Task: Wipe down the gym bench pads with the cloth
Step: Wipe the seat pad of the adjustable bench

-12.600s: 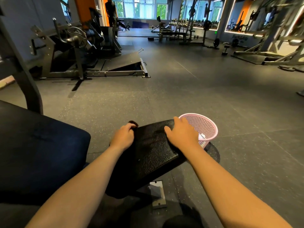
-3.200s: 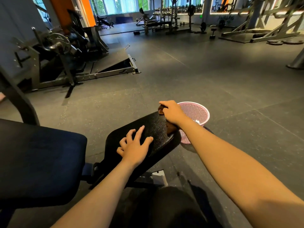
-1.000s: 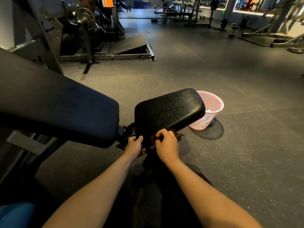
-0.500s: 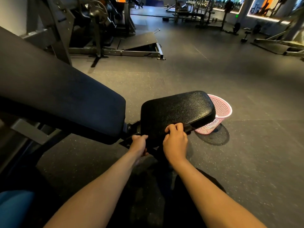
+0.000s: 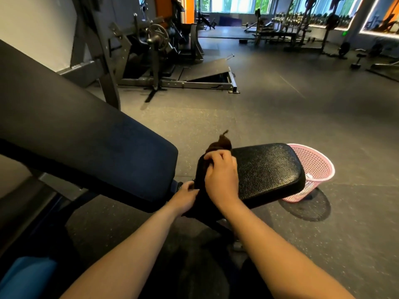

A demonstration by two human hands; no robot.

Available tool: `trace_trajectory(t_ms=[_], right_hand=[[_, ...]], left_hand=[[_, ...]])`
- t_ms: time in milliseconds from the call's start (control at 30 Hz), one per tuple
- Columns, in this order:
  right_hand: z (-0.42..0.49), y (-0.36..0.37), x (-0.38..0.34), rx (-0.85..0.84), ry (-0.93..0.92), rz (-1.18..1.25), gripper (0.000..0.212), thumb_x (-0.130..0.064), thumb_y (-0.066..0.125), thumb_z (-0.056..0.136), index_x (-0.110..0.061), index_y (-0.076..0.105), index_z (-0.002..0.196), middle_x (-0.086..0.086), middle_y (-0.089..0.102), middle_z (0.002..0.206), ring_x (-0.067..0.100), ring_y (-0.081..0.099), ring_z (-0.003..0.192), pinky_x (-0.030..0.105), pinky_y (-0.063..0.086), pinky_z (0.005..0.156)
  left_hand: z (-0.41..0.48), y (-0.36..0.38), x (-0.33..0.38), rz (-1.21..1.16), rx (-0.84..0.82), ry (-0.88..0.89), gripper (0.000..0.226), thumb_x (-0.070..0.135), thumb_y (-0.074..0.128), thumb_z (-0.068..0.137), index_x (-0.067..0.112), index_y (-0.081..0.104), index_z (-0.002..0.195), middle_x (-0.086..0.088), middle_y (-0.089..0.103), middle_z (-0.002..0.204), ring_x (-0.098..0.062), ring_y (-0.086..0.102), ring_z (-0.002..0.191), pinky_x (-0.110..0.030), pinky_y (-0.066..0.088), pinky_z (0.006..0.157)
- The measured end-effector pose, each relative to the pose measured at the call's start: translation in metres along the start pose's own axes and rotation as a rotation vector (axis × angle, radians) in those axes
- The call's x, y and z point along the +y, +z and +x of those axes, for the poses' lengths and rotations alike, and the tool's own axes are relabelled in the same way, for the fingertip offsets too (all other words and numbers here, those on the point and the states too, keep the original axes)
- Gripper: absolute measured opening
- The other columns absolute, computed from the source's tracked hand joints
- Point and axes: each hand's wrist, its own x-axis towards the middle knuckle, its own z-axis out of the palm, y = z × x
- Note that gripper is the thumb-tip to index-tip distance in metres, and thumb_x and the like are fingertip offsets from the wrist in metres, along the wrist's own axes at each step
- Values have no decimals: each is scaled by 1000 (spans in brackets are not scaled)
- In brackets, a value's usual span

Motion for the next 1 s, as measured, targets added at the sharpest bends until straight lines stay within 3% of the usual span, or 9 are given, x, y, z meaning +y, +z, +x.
trace_trajectory(t_ms=[67, 133, 267, 333, 400, 467, 567, 667, 1000], right_hand=[[53, 8, 7, -133, -1, -74, 31, -4, 51, 91, -16, 66, 115, 1, 52, 124, 20, 45, 115, 33, 45, 82], [92, 27, 17, -280, -27, -167, 29, -5, 53, 92, -15, 67, 116, 3, 56, 120, 21, 52, 104, 32, 43, 72], [125, 68, 44, -737, -57, -425, 20, -9, 54, 94, -4, 67, 108, 16, 65, 110, 31, 62, 96, 35, 44, 68], [134, 75, 54, -808, -79, -454, 17, -10, 53, 94, -5, 67, 102, 17, 66, 108, 33, 61, 93, 35, 44, 68], [140, 72, 59, -806, -83, -484, 12, -11, 53, 94, -9, 65, 96, 16, 66, 108, 31, 60, 90, 36, 45, 69], [144, 62, 64, -776, -47, -525, 14, -11, 52, 95, -8, 63, 104, 15, 64, 113, 31, 60, 98, 38, 45, 72], [157, 32, 80, -758, 31, -564, 23, -12, 50, 95, -7, 61, 115, 15, 62, 118, 34, 58, 109, 41, 45, 80], [168, -5, 98, -727, 133, -592, 26, -13, 51, 93, -10, 60, 117, 13, 59, 122, 34, 57, 113, 43, 45, 92], [160, -116, 150, -440, 460, -487, 26, -13, 52, 91, -6, 60, 115, 20, 61, 123, 40, 58, 112, 41, 47, 85]], left_hand=[[22, 7, 5, 6, -7, 18, 60, 41, 60, 95, 28, 37, 149, -2, 62, 133, -24, 63, 117, -47, 50, 104], [49, 21, 10, 21, 0, 2, 69, 47, 60, 87, 43, 32, 149, 4, 59, 136, -25, 61, 118, -45, 51, 101], [154, 30, -18, -50, 64, -68, 81, 58, 58, 59, 72, 32, 135, -4, 57, 139, -33, 61, 116, -50, 54, 96], [185, 30, -29, -66, 134, -103, 79, 61, 59, 56, 83, 29, 124, -6, 53, 145, -37, 55, 123, -54, 51, 100], [120, 39, 8, 13, 226, -139, 79, 63, 54, 60, 77, 26, 132, -4, 42, 155, -38, 43, 136, -55, 38, 112], [47, 54, 51, 201, 271, -174, 69, 63, 45, 83, 63, 22, 148, -2, 22, 164, -39, 22, 147, -56, 17, 120], [20, 66, 64, 352, 346, -55, 58, 58, 42, 97, 51, 27, 153, 6, 7, 168, -32, 2, 152, -57, -2, 119], [20, 84, 84, 398, 322, 39, 54, 54, 48, 95, 49, 39, 148, 11, 16, 165, -25, 4, 150, -52, 0, 120], [7, 155, 149, 449, 176, 161, 55, 48, 48, 94, 47, 38, 148, 8, 19, 164, -26, 10, 147, -48, 10, 119]])
